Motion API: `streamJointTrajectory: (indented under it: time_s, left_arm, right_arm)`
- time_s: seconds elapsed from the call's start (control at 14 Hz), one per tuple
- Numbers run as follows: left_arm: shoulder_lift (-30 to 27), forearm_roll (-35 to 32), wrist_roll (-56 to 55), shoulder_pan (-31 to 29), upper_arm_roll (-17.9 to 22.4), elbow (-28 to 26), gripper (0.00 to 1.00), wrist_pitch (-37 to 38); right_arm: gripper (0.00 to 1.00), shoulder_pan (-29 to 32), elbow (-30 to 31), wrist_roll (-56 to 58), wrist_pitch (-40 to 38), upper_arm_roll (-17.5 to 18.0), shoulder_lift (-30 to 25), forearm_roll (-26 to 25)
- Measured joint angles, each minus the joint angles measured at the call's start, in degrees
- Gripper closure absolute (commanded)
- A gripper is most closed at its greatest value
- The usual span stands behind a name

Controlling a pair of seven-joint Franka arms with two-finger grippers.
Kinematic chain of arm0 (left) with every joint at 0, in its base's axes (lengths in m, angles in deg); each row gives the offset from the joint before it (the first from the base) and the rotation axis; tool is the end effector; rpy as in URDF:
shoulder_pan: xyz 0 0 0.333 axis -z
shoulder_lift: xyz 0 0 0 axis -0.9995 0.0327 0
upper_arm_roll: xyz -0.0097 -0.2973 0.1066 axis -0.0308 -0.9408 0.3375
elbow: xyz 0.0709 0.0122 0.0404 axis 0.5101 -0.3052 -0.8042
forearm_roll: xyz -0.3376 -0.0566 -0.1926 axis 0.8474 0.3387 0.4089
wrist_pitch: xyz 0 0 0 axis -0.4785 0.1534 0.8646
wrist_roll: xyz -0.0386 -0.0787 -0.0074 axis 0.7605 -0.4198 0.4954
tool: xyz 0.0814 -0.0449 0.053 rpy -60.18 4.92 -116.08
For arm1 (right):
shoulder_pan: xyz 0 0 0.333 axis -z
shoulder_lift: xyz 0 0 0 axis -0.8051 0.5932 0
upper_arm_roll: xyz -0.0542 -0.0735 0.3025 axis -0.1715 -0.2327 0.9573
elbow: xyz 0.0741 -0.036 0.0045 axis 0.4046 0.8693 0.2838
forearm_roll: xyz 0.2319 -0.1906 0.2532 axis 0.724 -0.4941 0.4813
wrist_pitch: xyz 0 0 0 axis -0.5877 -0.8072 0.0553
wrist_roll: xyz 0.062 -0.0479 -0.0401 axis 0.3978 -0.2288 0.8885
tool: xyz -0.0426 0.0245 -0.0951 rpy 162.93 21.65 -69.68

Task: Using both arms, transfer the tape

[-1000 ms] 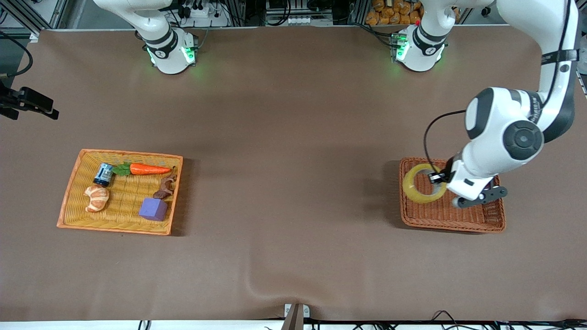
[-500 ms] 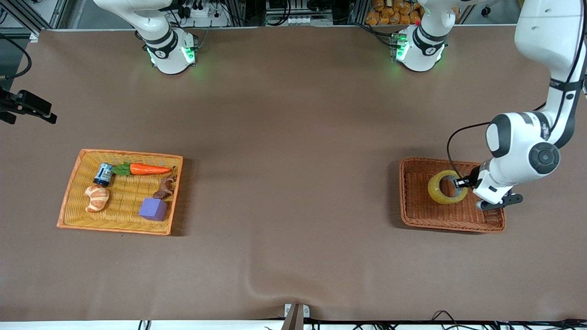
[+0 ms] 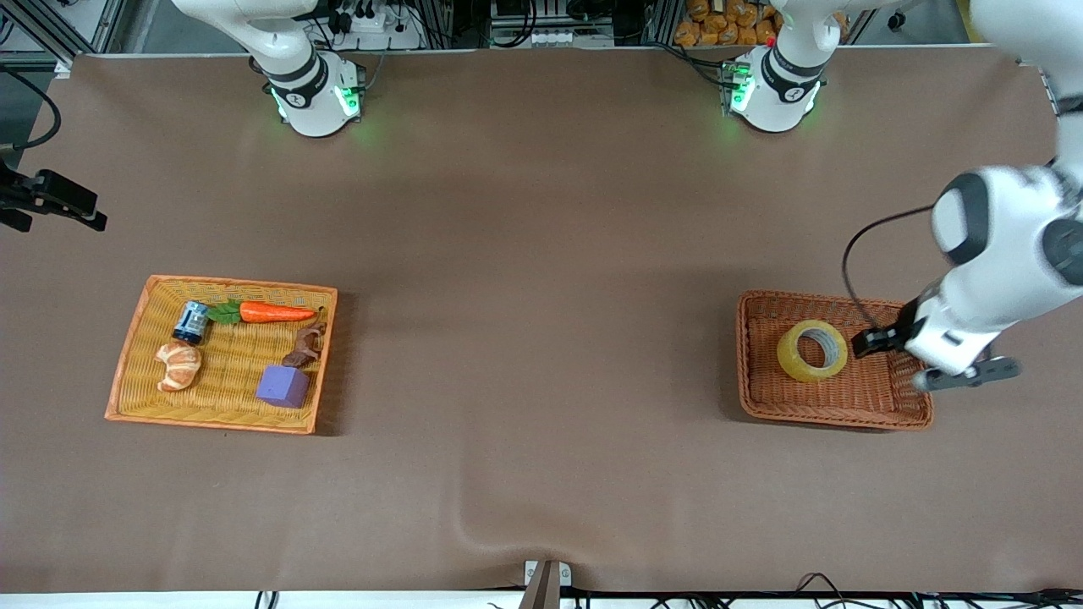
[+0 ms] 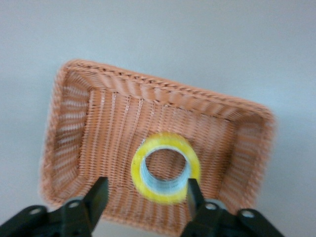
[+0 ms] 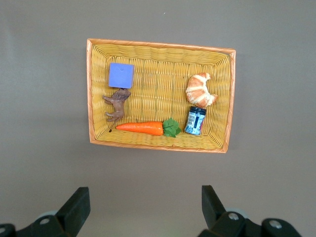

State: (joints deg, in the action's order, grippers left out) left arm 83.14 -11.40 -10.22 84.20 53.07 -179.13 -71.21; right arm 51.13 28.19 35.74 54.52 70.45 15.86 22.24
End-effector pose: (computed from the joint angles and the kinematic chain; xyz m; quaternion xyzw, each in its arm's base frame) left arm 0.6275 -0.0127 0.4398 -0.9974 -0.0681 -0.0224 0.0015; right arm 0.5431 -0.0594 0.6201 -0.9999 -0.0005 0.0162 0.0006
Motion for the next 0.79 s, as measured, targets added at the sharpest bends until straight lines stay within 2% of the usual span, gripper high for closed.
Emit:
streamJointTrajectory:
  time_s: [0.14,0.29,0.5,0.79]
  left_arm:
    - [-5.93,0.00,-0.37,0.13,-2.60,4.98,0.00,10.91]
    - [-10.95,0.00,-0.43,0.21,-3.51,7.63,0.00,17.63]
    - [-16.51,0.09,-0.35,0.12,-3.56,8.01,0.00,22.54]
    - [-18.24,1.29,-0.35,0.11,-3.62,8.28,0.00,24.75]
  right_arm:
    - [0.00,0.00,-0.01,-0.03,0.12,0.00,0.00,-0.01]
    - [0.00,0.00,-0.02,-0.69,0.16,-0.02,0.00,-0.01]
    - [0.00,0.00,-0.03,-2.23,0.16,0.01,0.00,-0.01]
    - [0.00,0.00,-0.03,-2.41,0.16,0.06,0.00,-0.01]
